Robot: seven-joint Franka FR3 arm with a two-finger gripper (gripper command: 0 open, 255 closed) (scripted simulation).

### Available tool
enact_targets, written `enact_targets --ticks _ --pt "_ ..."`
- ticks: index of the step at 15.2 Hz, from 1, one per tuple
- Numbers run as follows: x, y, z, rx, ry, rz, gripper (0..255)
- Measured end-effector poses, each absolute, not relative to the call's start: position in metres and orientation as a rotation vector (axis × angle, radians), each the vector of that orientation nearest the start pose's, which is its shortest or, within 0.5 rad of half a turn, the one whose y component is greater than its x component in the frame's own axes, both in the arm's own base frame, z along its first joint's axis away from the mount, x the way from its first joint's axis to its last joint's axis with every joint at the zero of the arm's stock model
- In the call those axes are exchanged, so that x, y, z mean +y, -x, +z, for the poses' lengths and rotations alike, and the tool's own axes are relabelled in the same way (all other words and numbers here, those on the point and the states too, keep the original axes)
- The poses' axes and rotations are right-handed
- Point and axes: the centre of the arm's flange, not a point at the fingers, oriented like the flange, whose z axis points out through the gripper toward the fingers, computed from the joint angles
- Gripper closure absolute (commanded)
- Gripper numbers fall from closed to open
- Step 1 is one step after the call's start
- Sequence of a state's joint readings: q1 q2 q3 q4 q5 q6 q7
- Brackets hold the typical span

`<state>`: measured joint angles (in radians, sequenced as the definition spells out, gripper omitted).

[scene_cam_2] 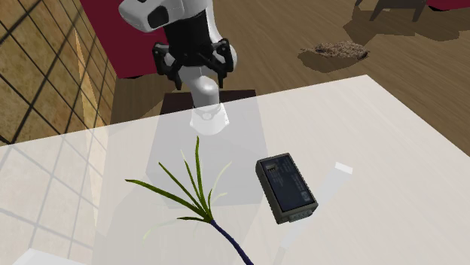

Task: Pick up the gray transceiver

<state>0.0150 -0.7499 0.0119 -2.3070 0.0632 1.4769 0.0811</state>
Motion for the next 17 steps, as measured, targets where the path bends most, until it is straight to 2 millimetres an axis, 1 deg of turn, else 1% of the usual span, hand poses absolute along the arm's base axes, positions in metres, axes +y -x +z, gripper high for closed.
enact_targets --ticks 1,2,3,4,6,8,9,11,12,13,14,16,17 --pt "0.017 -0.307 0.595 0.084 3.087 0.128 0" --pt "0.018 -0.313 0.595 0.075 3.089 0.126 0" --pt "0.024 -0.319 0.593 0.061 3.091 0.122 0" --pt "0.029 -0.329 0.593 0.043 3.094 0.117 0" --pt "0.039 -0.352 0.587 0.007 3.099 0.108 0" --pt "0.054 -0.373 0.588 -0.031 3.103 0.095 0" --pt "0.059 -0.384 0.583 -0.051 3.105 0.091 0" --pt "0.071 -0.405 0.583 -0.090 3.109 0.080 0" --pt "0.082 -0.416 0.583 -0.109 3.111 0.073 0" --pt "0.090 -0.429 0.581 -0.129 3.112 0.068 0" --pt "0.095 -0.437 0.580 -0.148 3.114 0.063 0" --pt "0.112 -0.460 0.577 -0.188 3.116 0.051 0" --pt "0.120 -0.469 0.575 -0.207 3.118 0.046 0"
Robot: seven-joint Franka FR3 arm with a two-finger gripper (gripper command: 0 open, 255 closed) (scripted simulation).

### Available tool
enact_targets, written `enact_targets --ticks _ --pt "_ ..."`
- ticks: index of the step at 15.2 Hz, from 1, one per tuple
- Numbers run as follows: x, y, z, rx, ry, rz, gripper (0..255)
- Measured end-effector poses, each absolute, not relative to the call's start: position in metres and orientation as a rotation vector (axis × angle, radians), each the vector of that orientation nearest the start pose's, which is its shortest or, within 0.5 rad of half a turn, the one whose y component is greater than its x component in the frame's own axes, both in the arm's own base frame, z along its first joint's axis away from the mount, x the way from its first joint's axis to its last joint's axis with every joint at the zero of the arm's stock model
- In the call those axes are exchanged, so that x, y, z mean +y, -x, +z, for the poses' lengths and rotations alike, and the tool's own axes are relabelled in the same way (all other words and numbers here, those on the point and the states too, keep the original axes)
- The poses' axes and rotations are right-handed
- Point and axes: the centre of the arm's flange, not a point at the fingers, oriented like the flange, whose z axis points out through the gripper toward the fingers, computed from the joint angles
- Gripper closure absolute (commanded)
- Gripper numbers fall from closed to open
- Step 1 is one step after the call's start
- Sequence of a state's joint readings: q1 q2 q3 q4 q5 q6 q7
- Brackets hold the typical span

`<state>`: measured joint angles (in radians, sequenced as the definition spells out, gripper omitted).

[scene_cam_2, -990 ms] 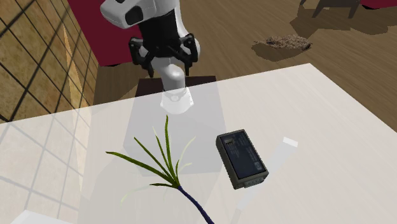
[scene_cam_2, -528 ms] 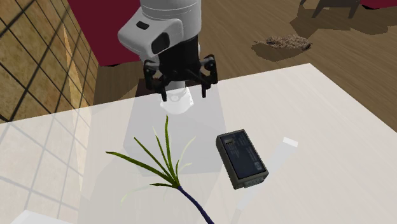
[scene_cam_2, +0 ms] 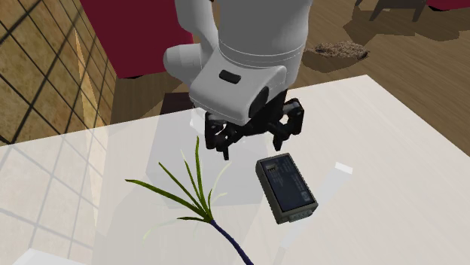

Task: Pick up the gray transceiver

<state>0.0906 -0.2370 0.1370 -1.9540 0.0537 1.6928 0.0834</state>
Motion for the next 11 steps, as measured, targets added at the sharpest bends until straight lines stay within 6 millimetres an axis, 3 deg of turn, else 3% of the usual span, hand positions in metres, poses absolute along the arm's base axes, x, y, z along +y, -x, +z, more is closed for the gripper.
enact_targets --ticks 6,11 --pt "0.172 -0.527 0.570 -0.326 3.121 0.010 0" --pt "0.180 -0.536 0.550 -0.346 3.121 0.006 0"
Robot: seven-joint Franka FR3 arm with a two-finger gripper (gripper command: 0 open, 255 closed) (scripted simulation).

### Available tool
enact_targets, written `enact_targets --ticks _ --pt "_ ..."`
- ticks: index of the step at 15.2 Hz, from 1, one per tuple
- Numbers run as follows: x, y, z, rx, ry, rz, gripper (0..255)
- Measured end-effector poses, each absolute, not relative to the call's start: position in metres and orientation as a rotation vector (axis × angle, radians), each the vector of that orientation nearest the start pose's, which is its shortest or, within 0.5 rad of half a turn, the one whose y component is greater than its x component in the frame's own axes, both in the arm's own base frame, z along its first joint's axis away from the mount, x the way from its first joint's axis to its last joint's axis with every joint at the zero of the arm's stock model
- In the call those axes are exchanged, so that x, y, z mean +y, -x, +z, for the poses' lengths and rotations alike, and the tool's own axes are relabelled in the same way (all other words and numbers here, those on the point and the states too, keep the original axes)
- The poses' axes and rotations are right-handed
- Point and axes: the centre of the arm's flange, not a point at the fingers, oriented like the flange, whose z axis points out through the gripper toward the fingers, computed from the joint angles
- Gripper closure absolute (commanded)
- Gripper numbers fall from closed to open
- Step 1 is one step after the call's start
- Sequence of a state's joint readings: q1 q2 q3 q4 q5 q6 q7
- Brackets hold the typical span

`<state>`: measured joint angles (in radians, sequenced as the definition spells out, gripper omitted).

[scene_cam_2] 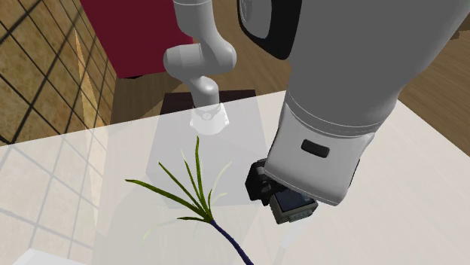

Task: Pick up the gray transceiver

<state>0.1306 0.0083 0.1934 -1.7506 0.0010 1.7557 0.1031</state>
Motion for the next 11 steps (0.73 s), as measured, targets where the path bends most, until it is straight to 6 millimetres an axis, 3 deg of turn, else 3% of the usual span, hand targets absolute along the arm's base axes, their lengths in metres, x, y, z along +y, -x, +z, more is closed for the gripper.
enact_targets --ticks 4,5,11 --pt "0.181 -0.537 0.529 -0.347 3.121 0.006 0" --pt "0.181 -0.537 0.528 -0.347 3.121 0.006 255" --pt "0.180 -0.537 0.528 -0.347 3.120 0.002 255"
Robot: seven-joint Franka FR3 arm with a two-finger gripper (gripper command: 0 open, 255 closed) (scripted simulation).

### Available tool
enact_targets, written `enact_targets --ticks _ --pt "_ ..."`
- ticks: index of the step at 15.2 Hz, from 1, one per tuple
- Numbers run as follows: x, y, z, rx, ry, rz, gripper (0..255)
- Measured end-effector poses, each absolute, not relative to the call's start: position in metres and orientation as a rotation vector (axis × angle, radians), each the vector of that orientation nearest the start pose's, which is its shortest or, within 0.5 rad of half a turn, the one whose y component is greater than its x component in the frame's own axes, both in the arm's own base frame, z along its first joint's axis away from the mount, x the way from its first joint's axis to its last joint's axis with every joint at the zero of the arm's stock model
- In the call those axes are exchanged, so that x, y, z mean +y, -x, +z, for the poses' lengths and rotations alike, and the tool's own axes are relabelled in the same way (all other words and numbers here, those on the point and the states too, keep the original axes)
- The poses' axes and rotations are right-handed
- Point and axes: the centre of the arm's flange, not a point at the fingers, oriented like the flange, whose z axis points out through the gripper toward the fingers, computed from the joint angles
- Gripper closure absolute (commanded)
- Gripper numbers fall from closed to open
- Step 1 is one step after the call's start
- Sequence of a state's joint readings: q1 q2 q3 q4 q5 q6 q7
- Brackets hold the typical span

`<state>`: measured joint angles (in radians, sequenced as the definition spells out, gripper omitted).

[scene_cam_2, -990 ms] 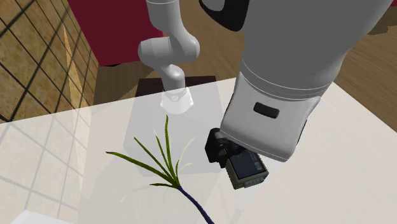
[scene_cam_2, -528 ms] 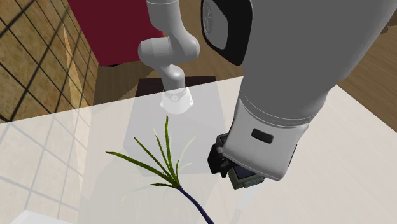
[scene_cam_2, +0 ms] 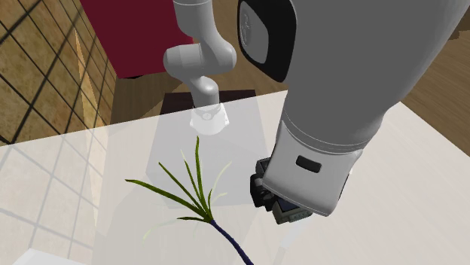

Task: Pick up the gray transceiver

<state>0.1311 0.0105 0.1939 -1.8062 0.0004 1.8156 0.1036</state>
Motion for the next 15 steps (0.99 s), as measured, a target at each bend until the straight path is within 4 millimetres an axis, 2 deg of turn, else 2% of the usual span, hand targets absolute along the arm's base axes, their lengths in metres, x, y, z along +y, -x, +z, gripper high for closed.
enact_targets --ticks 5,15 --pt "0.180 -0.537 0.530 -0.347 3.120 0.004 255" --pt "0.179 -0.538 0.578 -0.347 3.120 0.005 255"
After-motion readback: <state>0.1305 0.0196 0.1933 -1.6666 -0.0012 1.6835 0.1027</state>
